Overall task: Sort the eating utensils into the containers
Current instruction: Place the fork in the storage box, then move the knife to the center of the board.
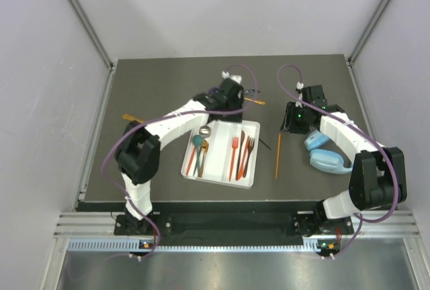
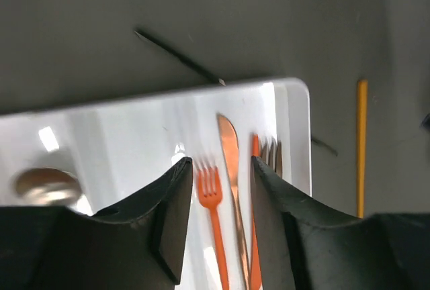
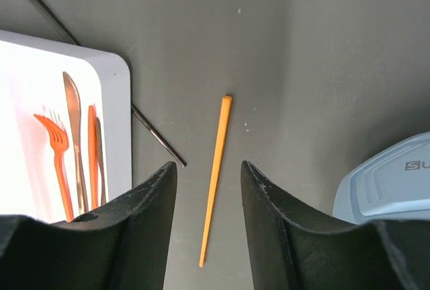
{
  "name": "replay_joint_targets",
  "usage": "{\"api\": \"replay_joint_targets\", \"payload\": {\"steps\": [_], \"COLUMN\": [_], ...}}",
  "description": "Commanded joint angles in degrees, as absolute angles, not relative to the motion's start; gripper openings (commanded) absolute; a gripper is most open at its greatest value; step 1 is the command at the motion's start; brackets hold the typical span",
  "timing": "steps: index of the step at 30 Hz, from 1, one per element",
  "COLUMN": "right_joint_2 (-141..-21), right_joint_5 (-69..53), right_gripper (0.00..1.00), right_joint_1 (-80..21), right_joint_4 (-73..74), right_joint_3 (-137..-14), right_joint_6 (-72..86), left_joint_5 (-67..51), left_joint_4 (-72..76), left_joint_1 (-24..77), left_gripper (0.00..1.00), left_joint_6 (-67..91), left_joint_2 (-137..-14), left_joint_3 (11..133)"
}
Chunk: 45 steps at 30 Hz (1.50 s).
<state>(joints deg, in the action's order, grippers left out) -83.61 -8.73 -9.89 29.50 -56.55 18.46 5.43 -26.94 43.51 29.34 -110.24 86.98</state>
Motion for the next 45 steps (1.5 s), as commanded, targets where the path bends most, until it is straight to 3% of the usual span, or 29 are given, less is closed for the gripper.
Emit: {"api": "replay_joint_targets", "payload": {"steps": [1, 4, 18, 24, 30, 45], "right_joint_2": [-84.63, -88.83, -111.44, -104.17, -100.56, -96.94], "right_joint_5": [-10.46, -10.64, -7.21, -8.17, -7.29, -10.63], "right_gripper": [0.44, 0.44, 0.45, 0.45, 0.45, 0.45], "right_joint_1": [-11.69, -14.14, -22.32, -23.55, -23.20, -20.04], "right_joint_4": [26.98, 27.77, 41.83, 33.93, 32.52, 29.36], "right_joint_3": [-60.46, -65.99, -103.52, -87.75, -79.30, -72.69], "right_joint_6": [16.70, 15.03, 9.84, 12.48, 12.22, 11.95], "left_joint_5": [10.11, 11.25, 19.85, 14.41, 21.18, 21.27], "left_joint_4": [-29.06, -32.25, -36.90, -32.36, -33.05, -34.80], "left_joint_1": [35.35, 30.07, 13.54, 2.91, 0.71, -5.45], "left_gripper": [0.45, 0.44, 0.45, 0.43, 0.45, 0.46], "left_joint_6": [23.64, 23.29, 27.59, 35.15, 39.28, 43.77], "left_joint_2": [-104.49, -104.07, -97.03, -95.28, -96.24, -108.98], "left_joint_3": [94.47, 97.47, 85.26, 74.98, 73.39, 80.42]}}
